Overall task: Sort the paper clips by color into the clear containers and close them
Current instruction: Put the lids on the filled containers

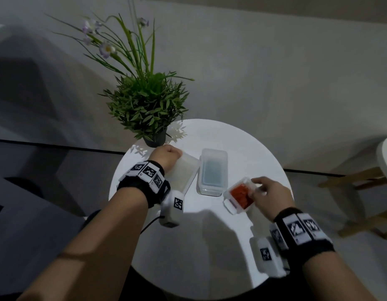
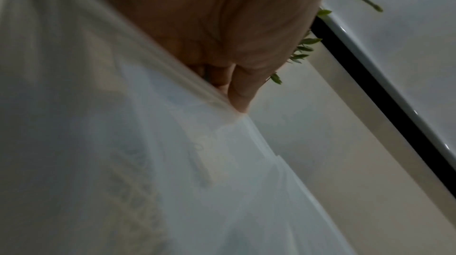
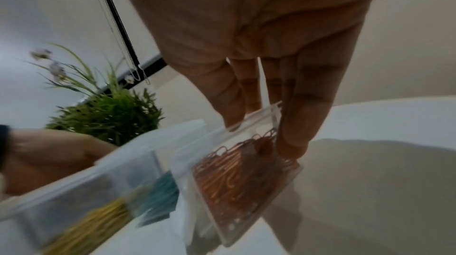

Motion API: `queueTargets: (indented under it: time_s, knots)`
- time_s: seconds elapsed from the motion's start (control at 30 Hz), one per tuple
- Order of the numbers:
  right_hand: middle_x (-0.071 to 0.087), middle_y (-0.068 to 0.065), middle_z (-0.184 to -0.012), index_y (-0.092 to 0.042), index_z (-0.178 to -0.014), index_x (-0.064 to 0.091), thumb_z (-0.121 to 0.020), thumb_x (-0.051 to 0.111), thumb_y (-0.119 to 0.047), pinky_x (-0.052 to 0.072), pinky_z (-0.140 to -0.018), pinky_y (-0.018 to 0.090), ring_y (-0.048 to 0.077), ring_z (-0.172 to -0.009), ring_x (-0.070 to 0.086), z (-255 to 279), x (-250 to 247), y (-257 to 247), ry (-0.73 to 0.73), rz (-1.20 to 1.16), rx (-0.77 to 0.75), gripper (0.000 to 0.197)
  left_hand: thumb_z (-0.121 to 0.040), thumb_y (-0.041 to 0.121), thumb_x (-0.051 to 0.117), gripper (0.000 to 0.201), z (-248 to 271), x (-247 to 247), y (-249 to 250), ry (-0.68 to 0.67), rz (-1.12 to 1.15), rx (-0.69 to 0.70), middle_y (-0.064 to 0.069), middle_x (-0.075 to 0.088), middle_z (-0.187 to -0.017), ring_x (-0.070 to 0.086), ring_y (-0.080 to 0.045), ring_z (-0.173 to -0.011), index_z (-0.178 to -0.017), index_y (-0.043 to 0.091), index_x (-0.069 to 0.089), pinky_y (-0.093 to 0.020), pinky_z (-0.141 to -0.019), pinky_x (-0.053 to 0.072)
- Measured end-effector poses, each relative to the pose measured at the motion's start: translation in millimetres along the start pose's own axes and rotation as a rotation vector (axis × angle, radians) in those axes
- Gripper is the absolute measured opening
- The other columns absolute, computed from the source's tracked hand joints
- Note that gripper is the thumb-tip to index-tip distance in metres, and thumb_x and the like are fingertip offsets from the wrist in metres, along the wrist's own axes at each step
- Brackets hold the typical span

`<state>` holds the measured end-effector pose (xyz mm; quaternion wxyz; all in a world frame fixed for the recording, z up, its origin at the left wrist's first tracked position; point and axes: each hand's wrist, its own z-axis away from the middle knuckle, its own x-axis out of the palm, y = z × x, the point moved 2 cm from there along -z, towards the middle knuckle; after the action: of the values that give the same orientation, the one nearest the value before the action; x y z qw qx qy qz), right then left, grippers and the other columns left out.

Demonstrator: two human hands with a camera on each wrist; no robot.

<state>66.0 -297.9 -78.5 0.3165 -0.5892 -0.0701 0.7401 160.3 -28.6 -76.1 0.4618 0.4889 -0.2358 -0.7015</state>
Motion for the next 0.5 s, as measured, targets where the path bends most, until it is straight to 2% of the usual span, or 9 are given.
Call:
queueTargets:
  time_s: [0.07, 0.13, 0.23, 0.27, 0.33, 0.4, 0.5]
  knots:
    - [0.069, 0.003, -0.085, -0.021, -0.108, 0.067, -0.084, 0.066, -0.021, 0.051, -0.080, 0.028, 0.024, -0.079, 0.067, 21.4, 12.5, 2.8, -0.012, -0.083, -0.013, 0.024, -0.095, 0.020, 0.055, 0.024, -2.8, 0.2, 0.0, -0.012, -0.010, -0.031, -0.015, 0.063, -0.121, 0.056, -0.032, -0.115, -0.111, 0.006, 0.065, -0.030, -0.088, 0.044]
    - [0.065, 0.000, -0.078, -0.024, -0.108, 0.066, -0.084, 0.065, -0.017, 0.056, -0.078, 0.037, 0.023, -0.070, 0.068, 40.5, 23.8, 4.5, -0.037, -0.200, -0.018, 0.024, -0.095, 0.019, 0.054, 0.030, -3.4, 0.5, 0.5, -0.011, -0.013, -0.033, -0.020, 0.061, -0.124, 0.056, -0.034, -0.117, -0.118, 0.001, 0.063, -0.033, -0.092, 0.046]
    - [0.062, 0.008, -0.080, -0.029, -0.112, 0.060, -0.087, 0.060, -0.007, 0.060, -0.067, 0.039, 0.027, -0.065, 0.070, 59.5, 37.2, -1.5, -0.122, -0.471, 0.039, 0.034, -0.097, 0.027, 0.051, 0.038, -2.4, -3.6, -2.0, 0.013, -0.018, -0.046, -0.024, 0.061, -0.121, 0.056, -0.037, -0.115, -0.115, -0.005, 0.062, -0.037, -0.095, 0.045]
    - [0.060, 0.012, -0.081, -0.029, -0.114, 0.059, -0.087, 0.059, -0.004, 0.060, -0.064, 0.038, 0.031, -0.066, 0.070, 63.0, 41.2, -4.7, -0.158, -0.566, 0.074, 0.036, -0.097, 0.031, 0.048, 0.041, -2.7, -7.8, -5.2, 0.025, -0.069, -0.055, -0.023, 0.062, -0.119, 0.057, -0.037, -0.112, -0.113, -0.004, 0.063, -0.037, -0.095, 0.045]
    - [0.057, 0.022, -0.081, -0.025, -0.115, 0.057, -0.088, 0.059, 0.000, 0.060, -0.059, 0.036, 0.036, -0.066, 0.070, 67.0, 47.8, -10.4, -0.237, -0.740, 0.140, 0.037, -0.096, 0.029, 0.045, 0.038, -1.9, -21.1, -16.0, 0.098, -0.263, -0.027, -0.020, 0.062, -0.119, 0.056, -0.036, -0.110, -0.110, -0.001, 0.063, -0.038, -0.094, 0.044]
    - [0.055, 0.024, -0.077, -0.022, -0.115, 0.055, -0.088, 0.059, 0.003, 0.058, -0.055, 0.032, 0.034, -0.063, 0.069, 70.3, 52.3, -14.6, -0.307, -0.865, 0.179, 0.036, -0.091, 0.027, 0.052, 0.034, 2.9, -36.3, -33.1, 0.202, -0.500, -0.007, -0.017, 0.055, -0.126, 0.052, -0.035, -0.115, -0.117, 0.006, 0.059, -0.040, -0.097, 0.045]
    - [0.057, 0.018, -0.070, -0.021, -0.116, 0.054, -0.089, 0.059, 0.001, 0.059, -0.058, 0.033, 0.031, -0.064, 0.070, 76.9, 57.0, -17.0, -0.368, -0.889, 0.163, 0.035, -0.077, 0.043, 0.072, 0.069, 15.2, -45.1, -66.3, 0.150, -0.705, -0.045, -0.014, 0.039, -0.135, 0.039, -0.034, -0.126, -0.134, 0.017, 0.041, -0.042, -0.100, 0.042]
